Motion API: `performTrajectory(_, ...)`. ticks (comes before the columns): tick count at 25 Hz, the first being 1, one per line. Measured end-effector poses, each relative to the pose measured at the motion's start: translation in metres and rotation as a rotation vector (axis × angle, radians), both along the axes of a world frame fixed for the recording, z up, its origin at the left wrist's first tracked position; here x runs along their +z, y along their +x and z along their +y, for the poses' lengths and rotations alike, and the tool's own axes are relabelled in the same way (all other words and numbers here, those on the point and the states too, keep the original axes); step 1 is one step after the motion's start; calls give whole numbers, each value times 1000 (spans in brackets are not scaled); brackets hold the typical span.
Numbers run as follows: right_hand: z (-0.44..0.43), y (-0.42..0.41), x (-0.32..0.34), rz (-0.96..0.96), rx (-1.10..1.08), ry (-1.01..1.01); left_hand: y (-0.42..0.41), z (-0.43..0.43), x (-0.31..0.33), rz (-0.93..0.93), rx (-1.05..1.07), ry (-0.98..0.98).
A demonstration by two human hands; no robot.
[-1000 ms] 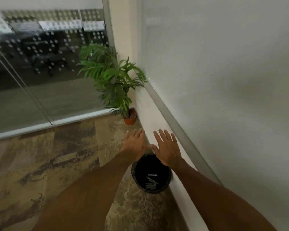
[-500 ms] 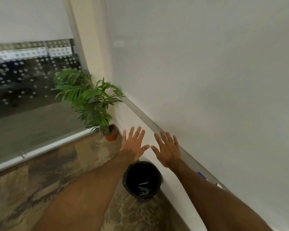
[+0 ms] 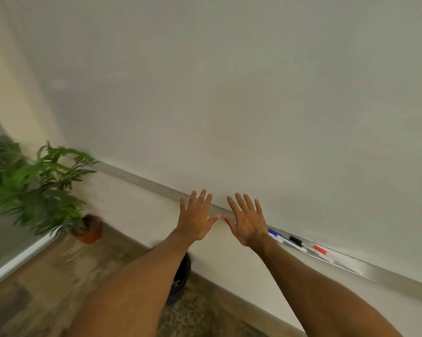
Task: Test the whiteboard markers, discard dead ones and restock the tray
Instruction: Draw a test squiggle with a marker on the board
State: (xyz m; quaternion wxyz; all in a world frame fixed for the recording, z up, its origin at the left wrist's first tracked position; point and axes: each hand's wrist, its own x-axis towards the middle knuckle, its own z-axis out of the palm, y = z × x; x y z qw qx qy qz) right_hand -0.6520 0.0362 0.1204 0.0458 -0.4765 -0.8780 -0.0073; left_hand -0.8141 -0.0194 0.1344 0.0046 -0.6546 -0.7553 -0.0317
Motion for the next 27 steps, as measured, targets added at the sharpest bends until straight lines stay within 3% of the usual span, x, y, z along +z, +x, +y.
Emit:
performTrajectory(10, -23, 189, -2, 37, -326, 10, 176, 36, -3, -7, -314, -63)
performTrajectory(20, -78, 389, -7, 18, -485, -33, 379, 10, -19, -92, -462, -133)
performTrajectory(27, -105, 483, -12, 31, -626, -37, 486, 3, -18, -69, -593, -166)
